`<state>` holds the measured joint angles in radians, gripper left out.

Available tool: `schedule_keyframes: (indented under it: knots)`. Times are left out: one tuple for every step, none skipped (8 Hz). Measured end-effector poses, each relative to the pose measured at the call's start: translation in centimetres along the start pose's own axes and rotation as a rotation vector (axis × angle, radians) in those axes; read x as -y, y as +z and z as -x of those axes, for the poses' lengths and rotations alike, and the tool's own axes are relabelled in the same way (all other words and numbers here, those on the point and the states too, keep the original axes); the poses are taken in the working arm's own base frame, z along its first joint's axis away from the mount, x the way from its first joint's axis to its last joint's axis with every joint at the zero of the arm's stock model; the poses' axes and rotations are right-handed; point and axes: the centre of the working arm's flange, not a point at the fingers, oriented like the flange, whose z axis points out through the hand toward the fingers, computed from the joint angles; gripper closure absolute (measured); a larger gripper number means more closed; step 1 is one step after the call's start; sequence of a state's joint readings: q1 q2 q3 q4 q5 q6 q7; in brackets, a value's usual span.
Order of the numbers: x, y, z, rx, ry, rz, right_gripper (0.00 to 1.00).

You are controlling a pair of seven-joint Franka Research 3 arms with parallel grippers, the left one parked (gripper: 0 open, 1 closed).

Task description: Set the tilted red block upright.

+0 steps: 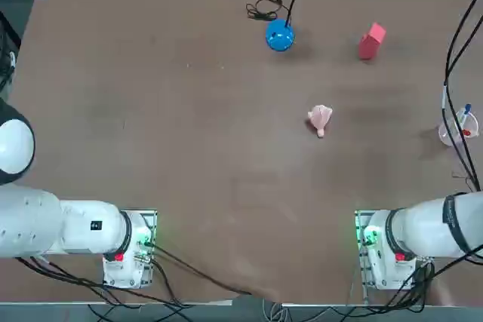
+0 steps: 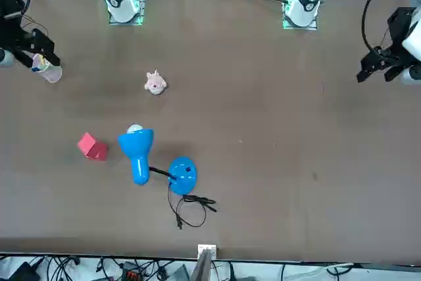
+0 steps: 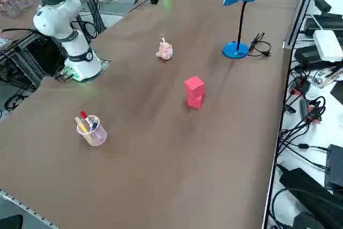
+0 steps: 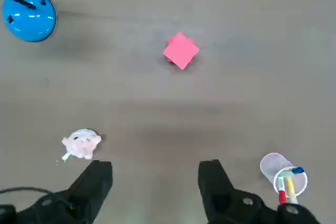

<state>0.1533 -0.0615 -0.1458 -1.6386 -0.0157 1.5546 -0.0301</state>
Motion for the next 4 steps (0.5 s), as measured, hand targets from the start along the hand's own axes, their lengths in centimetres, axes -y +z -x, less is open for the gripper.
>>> schedule_keyframes:
  knots:
    - [0.0,0.0,0.0,0.0,0.0,0.0,0.0]
    - [0.0,0.1,0.0,0.001,0.0,0.0,0.0]
    - [0.0,0.4,-0.3,0.004,0.0,0.001,0.0]
    - [0.2,1.3,-1.1,0.008,-0.002,0.004,0.0]
